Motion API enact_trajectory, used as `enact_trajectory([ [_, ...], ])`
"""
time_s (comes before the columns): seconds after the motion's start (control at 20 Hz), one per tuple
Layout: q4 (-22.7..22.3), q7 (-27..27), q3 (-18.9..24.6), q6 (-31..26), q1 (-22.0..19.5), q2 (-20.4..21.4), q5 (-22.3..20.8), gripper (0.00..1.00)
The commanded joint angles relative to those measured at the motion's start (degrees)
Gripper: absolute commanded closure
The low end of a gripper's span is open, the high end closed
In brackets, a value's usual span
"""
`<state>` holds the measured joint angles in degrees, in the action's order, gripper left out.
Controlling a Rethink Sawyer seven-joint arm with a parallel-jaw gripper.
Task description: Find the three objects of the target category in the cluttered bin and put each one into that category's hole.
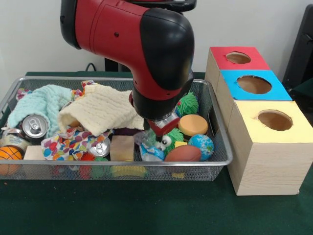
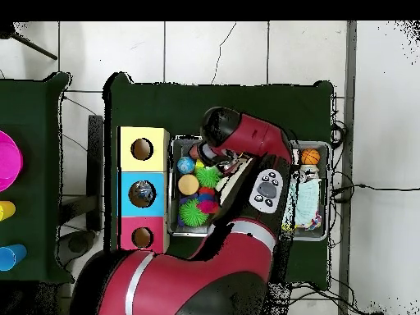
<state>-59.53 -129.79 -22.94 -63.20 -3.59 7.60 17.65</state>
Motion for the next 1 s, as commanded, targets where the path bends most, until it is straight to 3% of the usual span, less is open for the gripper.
enact_trajectory([
  [0.05,4.01,-7.06,-3.12,12.34,1.47,-5.31,-8.56,1.00],
  [0.35,5.26,-7.79,-4.59,13.60,1.87,-5.63,-9.76,1.00],
  [0.7,1.44,-10.05,-2.39,15.67,2.20,-4.18,-6.76,1.00],
  [1.0,-3.96,-7.78,0.89,7.07,3.02,7.16,-2.41,1.00],
])
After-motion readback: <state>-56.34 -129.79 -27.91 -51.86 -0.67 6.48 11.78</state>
